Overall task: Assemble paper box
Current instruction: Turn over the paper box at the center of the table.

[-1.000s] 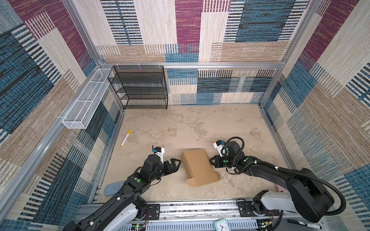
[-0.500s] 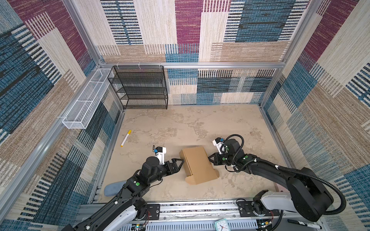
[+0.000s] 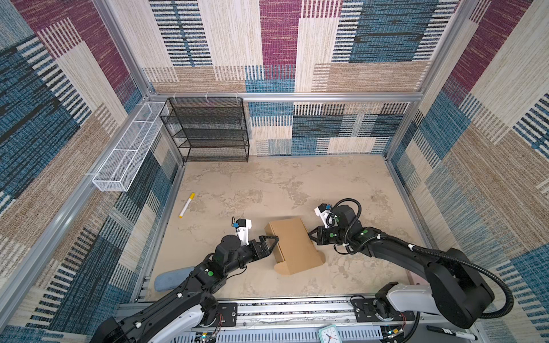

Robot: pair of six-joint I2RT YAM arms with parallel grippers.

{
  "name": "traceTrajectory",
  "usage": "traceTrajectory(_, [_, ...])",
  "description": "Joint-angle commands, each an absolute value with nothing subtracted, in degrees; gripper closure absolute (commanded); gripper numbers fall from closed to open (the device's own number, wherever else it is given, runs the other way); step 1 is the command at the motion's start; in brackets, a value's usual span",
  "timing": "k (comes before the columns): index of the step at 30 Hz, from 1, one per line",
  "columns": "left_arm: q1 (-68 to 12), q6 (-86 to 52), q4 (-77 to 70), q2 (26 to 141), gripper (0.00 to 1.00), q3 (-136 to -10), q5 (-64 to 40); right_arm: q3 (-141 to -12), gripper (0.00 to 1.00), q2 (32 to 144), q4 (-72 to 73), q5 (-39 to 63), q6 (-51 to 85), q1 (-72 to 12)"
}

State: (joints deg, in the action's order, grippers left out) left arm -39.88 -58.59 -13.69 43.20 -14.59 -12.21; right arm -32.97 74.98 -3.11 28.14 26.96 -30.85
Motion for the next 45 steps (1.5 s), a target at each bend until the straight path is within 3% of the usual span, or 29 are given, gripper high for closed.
traceTrajectory(1, [-40.3,-59.9,-19.8,42.9,0.01,-14.2,-11.4,-33.3,1.0,75.0,-2.6,29.4,26.7,-30.9])
traceTrajectory(20, [-43.8,-58.8,-19.2,47.5,0.01,-14.6,-8.4,-34.2,1.0,74.3,-3.6,31.0,26.6,-30.9])
traceTrajectory(45, [-44.9,-60.6,-23.4,48.4,0.28,-13.4,-8.6,-35.0,0.96,75.1,-4.8,31.7,25.8,-30.9])
